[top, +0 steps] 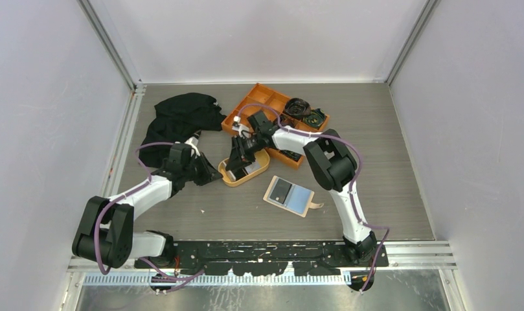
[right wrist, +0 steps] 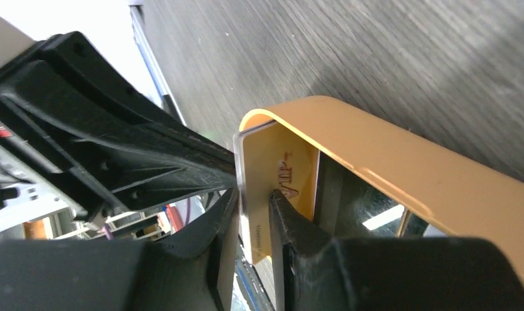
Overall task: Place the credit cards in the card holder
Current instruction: Pick up the credit card from the storage box.
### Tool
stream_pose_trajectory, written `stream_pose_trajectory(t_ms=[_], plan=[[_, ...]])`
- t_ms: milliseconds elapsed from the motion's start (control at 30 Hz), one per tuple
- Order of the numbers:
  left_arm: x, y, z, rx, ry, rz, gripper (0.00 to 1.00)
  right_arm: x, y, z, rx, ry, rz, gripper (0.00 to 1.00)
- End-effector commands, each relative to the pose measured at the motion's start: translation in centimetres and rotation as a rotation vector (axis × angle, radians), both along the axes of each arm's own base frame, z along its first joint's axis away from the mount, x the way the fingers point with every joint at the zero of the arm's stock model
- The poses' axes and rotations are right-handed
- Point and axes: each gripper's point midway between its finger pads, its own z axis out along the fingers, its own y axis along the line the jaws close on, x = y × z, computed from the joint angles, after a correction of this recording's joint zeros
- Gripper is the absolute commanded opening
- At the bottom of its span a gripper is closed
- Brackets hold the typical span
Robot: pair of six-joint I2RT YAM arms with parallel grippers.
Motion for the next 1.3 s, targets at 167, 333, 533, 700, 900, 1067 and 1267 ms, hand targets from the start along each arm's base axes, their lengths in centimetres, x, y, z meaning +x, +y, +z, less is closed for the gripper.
stream_pose_trajectory(t_ms=[167, 333, 533, 700, 900, 1067, 1267], plan=[[0.3, -0.5, 0.6, -0.022, -0.040, -0.015, 0.05, -0.2, -0.6, -2.2, -0.158, -0.102, 0.019, 0.34], [0.4, -0.6, 0.8, -0.023, -0.044, -0.018, 0.05, 0.3, -1.3, -2.7, -0.229, -0.161, 0.018, 0.36], [0.3, -0.6, 0.7, -0.021, -0.043, -0.021, 0.05, 0.4, -1.8, -1.8, -0.217, -0.182, 0.025, 0.33], [0.3, -0.6, 0.7, -0.021, -0.039, -0.023, 0.05, -0.1, -1.7, -1.5, -0.169, -0.140, 0.042, 0.33], [0.3, -0.6, 0.6, -0.020, -0.037, -0.023, 0.05, -0.3, -1.7, -1.5, -0.127, -0.100, 0.056, 0.36], [0.3, -0.7, 0.6, -0.024, -0.036, -0.027, 0.05, -0.4, -1.6, -1.8, -0.115, -0.079, 0.067, 0.40], [0.3, -0.9, 0.6, -0.031, -0.035, -0.034, 0.05, -0.5, -0.7, -2.1, -0.073, -0.014, 0.062, 0.40]])
